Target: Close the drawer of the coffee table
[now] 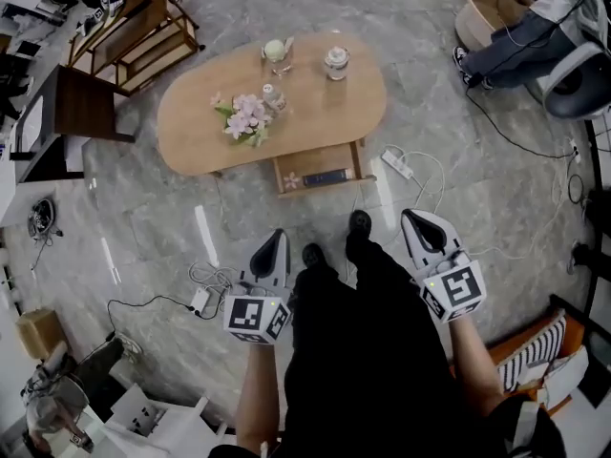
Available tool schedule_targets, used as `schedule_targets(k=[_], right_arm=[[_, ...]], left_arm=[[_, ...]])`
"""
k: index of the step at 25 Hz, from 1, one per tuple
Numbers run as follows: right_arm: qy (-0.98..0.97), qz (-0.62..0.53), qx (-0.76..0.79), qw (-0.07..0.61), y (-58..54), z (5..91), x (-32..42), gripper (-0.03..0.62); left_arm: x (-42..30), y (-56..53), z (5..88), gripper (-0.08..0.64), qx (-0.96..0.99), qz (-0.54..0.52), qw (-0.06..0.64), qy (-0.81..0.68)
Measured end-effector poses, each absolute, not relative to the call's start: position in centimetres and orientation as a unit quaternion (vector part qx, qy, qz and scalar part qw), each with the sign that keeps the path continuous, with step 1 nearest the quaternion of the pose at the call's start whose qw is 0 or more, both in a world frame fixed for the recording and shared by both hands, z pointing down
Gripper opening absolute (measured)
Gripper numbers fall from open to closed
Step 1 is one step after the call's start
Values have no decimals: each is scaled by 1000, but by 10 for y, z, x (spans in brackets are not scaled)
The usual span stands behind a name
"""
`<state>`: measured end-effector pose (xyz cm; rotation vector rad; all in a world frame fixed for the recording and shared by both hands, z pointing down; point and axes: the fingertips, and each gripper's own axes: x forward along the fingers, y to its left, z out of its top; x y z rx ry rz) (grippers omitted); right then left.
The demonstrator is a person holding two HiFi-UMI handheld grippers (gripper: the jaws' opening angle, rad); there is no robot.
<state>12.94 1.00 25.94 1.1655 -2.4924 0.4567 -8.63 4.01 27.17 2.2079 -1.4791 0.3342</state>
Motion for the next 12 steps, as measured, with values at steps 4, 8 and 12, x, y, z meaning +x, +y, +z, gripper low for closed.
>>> schedule_targets(k=[4, 8, 12], right_arm=[[-888, 170, 376, 204, -6, 291, 138, 12], [-886, 186, 357, 231, -19, 325, 138, 12], [-881, 193, 342, 263, -28, 369, 136, 12]], left_arm=[[-79, 30, 294, 12, 783, 129, 242, -558], [-75, 20, 324, 12, 772, 144, 261, -561], [-75, 9, 365, 12, 773, 166, 274, -548]])
